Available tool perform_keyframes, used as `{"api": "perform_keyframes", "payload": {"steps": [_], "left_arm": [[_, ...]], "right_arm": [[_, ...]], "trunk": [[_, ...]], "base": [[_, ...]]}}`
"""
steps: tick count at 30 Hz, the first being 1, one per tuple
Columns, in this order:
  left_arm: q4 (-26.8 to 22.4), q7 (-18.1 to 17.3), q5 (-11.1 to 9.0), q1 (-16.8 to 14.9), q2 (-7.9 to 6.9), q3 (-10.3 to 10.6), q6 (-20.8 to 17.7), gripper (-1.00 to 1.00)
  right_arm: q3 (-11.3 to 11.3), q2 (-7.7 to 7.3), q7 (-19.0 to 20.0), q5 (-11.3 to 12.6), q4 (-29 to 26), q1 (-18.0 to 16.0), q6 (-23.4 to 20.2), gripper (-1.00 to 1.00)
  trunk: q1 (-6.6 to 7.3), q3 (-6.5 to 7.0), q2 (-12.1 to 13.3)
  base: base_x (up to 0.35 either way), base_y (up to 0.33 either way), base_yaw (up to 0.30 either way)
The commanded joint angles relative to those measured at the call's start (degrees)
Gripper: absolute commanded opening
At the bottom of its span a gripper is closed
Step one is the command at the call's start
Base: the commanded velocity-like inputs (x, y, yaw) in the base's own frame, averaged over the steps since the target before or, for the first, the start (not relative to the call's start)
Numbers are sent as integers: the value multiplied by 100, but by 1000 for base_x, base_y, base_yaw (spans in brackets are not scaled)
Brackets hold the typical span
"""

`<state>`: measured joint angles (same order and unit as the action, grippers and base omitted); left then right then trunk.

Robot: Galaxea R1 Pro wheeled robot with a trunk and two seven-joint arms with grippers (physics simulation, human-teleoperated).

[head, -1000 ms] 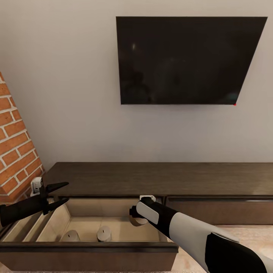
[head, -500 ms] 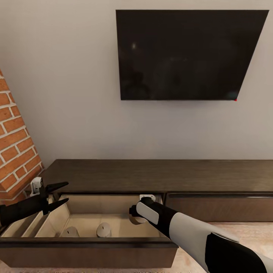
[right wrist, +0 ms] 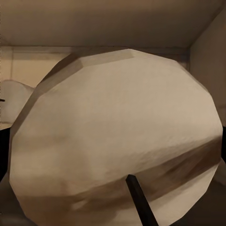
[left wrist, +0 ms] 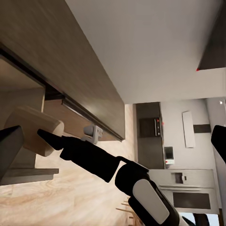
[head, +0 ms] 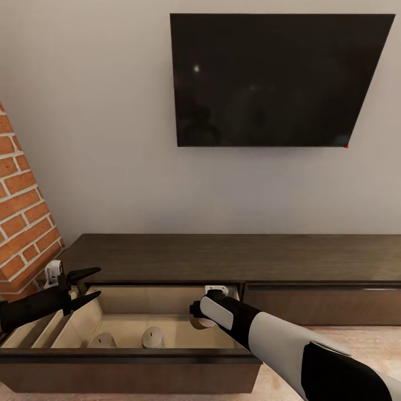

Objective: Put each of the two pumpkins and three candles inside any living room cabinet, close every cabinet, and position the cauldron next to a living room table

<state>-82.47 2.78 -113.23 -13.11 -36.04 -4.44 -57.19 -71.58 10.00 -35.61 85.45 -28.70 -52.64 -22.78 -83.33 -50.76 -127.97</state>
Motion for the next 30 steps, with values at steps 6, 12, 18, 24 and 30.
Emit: {"api": "perform_keyframes", "payload": {"steps": [6, 12, 18, 24, 30], "left_arm": [[1, 29, -33, -3, -4, -4, -20, 100], [-1, 29, -33, -5, -5, -4, -20, 100], [-6, 29, -33, -4, -2, -4, -20, 100], [-6, 29, -33, -1, 0, -4, -20, 100], [-5, 29, -33, -1, 0, -7, -14, 100]], "right_arm": [[-32, 0, 42, 25, -12, -9, -4, -100], [-34, 0, 199, 21, -5, -9, -7, -100], [-40, 0, 212, 16, -4, -9, -7, -100], [-41, 0, 214, 16, -4, -9, -7, -100], [-41, 0, 214, 16, -4, -9, -13, -100]], "trunk": [[1, -6, -3], [1, -6, -3], [1, -6, -3], [1, -6, -3], [1, -6, -3]], "base": [[172, 0, 0], [82, 0, 0], [143, 0, 0], [147, 0, 0], [19, 0, 0]]}}
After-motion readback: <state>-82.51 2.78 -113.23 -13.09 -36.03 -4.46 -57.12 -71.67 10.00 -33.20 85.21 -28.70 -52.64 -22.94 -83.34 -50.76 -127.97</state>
